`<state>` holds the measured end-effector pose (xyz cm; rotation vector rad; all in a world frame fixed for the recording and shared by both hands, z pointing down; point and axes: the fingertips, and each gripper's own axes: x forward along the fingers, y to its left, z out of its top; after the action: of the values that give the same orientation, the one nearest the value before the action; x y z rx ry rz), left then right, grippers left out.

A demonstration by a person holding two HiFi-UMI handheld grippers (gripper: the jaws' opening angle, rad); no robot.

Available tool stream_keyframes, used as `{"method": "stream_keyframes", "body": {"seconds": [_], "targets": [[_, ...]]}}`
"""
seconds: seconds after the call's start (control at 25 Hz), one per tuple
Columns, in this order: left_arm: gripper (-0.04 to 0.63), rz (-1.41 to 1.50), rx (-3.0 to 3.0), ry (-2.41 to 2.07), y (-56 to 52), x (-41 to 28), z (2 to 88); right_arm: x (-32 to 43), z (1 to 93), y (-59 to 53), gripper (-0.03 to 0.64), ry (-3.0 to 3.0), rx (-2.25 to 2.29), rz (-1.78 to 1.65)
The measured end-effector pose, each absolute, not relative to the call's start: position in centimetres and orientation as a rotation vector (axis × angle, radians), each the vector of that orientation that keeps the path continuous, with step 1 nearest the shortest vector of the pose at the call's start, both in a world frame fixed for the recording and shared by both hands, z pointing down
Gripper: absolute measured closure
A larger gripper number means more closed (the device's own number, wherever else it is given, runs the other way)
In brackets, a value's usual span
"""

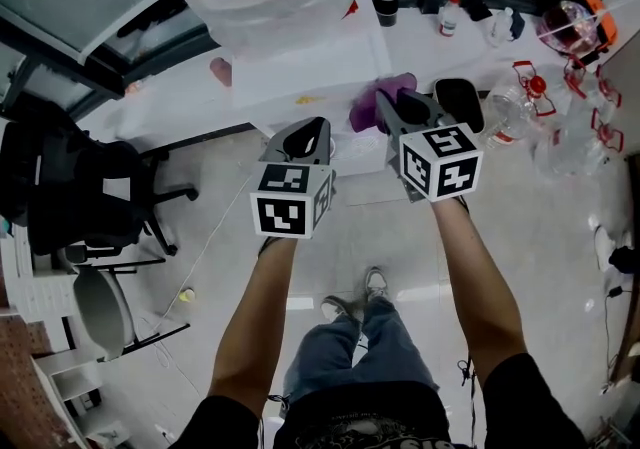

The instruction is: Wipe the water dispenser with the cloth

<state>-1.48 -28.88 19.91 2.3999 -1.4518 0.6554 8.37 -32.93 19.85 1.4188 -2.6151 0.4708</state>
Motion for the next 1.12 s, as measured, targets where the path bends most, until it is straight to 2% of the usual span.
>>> {"method": "stream_keyframes", "body": {"seconds": [0.52, 1.12], "targets": [[0.569, 0.659, 2.469, -1.416, -27.2, -3.8, 25.7, 8.1, 22.0, -32.7, 0.584, -2.598, 1.515, 0.22], [0.569, 0.579, 2.594, -1.354, -27.2, -3.6, 38.2, 9.0, 32.8, -31.4, 0.584, -2.535, 1.651, 0.09]]}}
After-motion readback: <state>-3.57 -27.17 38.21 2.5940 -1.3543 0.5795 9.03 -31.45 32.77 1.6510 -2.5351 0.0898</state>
